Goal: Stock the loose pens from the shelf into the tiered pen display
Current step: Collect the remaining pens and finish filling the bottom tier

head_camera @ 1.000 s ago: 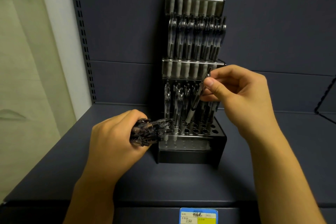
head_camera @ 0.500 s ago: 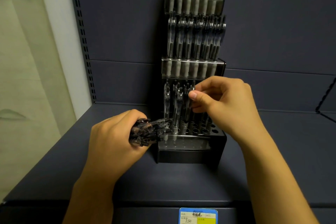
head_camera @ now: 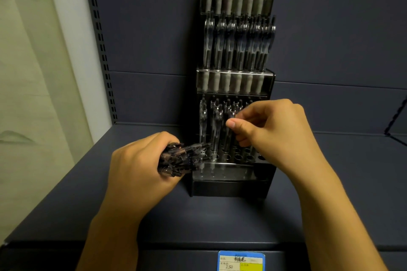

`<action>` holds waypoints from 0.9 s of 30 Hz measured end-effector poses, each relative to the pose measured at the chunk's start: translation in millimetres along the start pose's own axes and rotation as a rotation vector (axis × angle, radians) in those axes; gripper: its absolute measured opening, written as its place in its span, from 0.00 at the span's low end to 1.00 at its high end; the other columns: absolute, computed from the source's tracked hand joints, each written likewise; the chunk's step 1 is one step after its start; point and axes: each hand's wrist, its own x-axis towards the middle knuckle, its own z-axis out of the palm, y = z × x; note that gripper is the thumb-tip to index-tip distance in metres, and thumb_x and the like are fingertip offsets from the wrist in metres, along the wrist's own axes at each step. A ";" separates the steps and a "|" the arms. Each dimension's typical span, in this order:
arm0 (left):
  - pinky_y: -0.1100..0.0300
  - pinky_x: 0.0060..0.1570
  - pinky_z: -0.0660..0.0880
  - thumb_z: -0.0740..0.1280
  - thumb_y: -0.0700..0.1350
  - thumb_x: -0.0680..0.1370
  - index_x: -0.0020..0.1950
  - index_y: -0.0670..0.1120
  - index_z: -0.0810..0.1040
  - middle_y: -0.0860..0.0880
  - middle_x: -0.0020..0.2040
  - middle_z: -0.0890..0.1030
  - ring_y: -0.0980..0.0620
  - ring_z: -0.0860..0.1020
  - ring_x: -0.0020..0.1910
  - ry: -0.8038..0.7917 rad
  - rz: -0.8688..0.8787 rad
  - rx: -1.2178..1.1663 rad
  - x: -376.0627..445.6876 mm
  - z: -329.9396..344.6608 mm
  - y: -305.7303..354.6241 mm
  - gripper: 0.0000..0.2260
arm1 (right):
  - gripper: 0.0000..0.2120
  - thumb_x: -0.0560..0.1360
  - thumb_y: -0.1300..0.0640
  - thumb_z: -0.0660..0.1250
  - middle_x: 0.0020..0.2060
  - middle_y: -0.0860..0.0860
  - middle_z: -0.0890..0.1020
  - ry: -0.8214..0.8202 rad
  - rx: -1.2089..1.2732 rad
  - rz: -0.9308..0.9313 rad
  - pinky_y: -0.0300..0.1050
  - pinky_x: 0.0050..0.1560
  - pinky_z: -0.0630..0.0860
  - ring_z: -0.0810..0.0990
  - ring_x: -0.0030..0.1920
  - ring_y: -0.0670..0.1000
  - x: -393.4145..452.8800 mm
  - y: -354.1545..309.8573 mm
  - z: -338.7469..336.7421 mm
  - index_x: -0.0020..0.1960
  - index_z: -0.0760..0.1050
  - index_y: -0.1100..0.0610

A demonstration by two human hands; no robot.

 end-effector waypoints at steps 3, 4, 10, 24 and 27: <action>0.54 0.27 0.71 0.73 0.40 0.67 0.39 0.48 0.79 0.56 0.32 0.75 0.54 0.73 0.29 0.001 0.002 -0.003 0.1 -0.1 0.4 0.06 | 0.09 0.70 0.47 0.79 0.30 0.47 0.84 -0.028 -0.081 0.004 0.43 0.43 0.83 0.84 0.34 0.43 -5.1 -1.6 -4.0 0.39 0.83 0.51; 0.54 0.27 0.71 0.73 0.40 0.67 0.39 0.48 0.79 0.56 0.32 0.76 0.53 0.73 0.29 0.002 0.002 -0.002 0.3 0.1 0.3 0.06 | 0.09 0.71 0.47 0.79 0.29 0.46 0.84 -0.038 -0.100 -0.017 0.40 0.41 0.82 0.83 0.34 0.42 -7.8 -2.8 -5.5 0.39 0.83 0.50; 0.54 0.27 0.72 0.74 0.41 0.66 0.40 0.48 0.80 0.55 0.33 0.76 0.52 0.74 0.29 0.005 0.020 0.005 0.7 1.1 1.4 0.06 | 0.10 0.72 0.61 0.79 0.38 0.43 0.86 -0.274 0.098 -0.299 0.38 0.47 0.81 0.85 0.42 0.41 -20.7 -12.5 -4.3 0.50 0.86 0.49; 0.52 0.28 0.74 0.72 0.51 0.72 0.42 0.48 0.81 0.56 0.35 0.78 0.54 0.76 0.31 -0.033 0.044 -0.077 0.1 3.8 0.3 0.07 | 0.10 0.71 0.65 0.78 0.43 0.47 0.85 -0.280 0.199 -0.602 0.45 0.47 0.80 0.84 0.46 0.47 -13.2 -4.1 18.0 0.50 0.87 0.56; 0.51 0.28 0.74 0.71 0.53 0.73 0.42 0.47 0.81 0.55 0.35 0.78 0.53 0.76 0.31 -0.024 0.041 -0.110 0.4 3.6 0.2 0.09 | 0.08 0.71 0.65 0.78 0.43 0.48 0.85 -0.240 0.229 -0.633 0.47 0.47 0.80 0.84 0.46 0.49 -14.0 -3.0 18.7 0.50 0.87 0.58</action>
